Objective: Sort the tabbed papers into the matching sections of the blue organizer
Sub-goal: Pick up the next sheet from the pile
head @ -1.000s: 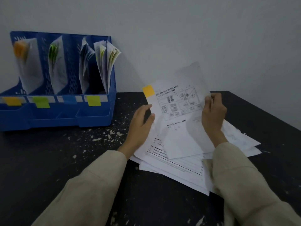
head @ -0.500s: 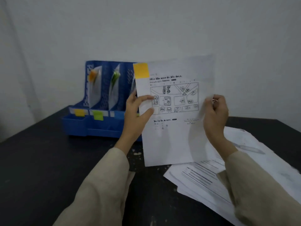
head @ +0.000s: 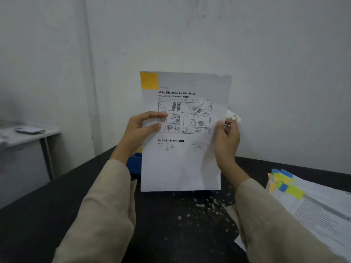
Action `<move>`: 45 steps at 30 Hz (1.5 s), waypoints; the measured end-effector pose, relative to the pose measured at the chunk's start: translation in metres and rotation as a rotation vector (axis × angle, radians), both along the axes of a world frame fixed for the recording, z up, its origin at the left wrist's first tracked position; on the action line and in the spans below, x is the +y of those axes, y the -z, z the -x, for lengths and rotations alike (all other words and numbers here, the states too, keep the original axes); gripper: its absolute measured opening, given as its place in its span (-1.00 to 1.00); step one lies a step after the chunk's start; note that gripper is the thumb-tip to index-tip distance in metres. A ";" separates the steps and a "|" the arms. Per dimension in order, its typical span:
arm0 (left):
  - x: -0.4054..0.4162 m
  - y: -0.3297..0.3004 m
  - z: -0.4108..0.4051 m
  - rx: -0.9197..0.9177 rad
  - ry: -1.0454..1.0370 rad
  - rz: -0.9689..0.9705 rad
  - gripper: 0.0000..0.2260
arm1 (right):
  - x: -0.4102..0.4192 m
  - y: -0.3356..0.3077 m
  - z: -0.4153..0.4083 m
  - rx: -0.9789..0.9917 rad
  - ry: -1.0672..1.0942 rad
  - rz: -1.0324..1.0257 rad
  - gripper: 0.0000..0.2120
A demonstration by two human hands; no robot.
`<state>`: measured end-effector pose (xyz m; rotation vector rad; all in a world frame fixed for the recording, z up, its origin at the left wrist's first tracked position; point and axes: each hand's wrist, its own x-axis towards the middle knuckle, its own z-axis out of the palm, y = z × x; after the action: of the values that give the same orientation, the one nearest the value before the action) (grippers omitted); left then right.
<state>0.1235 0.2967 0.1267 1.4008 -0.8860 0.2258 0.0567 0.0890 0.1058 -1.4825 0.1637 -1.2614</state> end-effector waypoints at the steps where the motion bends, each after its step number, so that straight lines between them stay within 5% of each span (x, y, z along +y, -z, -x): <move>1: 0.007 -0.001 -0.005 -0.004 -0.011 -0.018 -0.63 | 0.006 0.000 -0.008 0.003 -0.019 -0.019 -0.87; 7: 0.047 0.008 -0.030 -0.037 -0.263 -0.038 -0.64 | 0.036 0.004 -0.039 0.131 -0.210 0.058 -0.96; 12: 0.073 0.008 -0.035 -0.072 -0.512 0.039 -0.71 | 0.059 0.012 -0.052 0.295 -0.363 0.207 -0.50; 17: 0.096 -0.006 -0.038 -0.159 -0.754 0.062 -0.70 | 0.074 0.017 -0.063 0.494 -0.493 0.479 -0.67; 25: 0.106 -0.033 -0.046 -0.278 -1.046 -0.073 -0.64 | 0.099 0.028 -0.082 0.756 -0.710 0.446 -0.47; 35: 0.043 -0.025 -0.053 -0.214 -0.748 -0.052 -0.30 | 0.090 0.024 -0.089 0.698 -0.658 0.376 -0.53; 45: -0.002 0.004 -0.104 -0.219 -0.502 -0.315 -0.06 | 0.071 -0.026 -0.101 0.471 -0.551 0.438 -0.59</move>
<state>0.2271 0.2945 0.1232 1.9101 -0.7536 0.6520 0.1579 0.1605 0.1318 -2.0112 -0.2185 -0.5054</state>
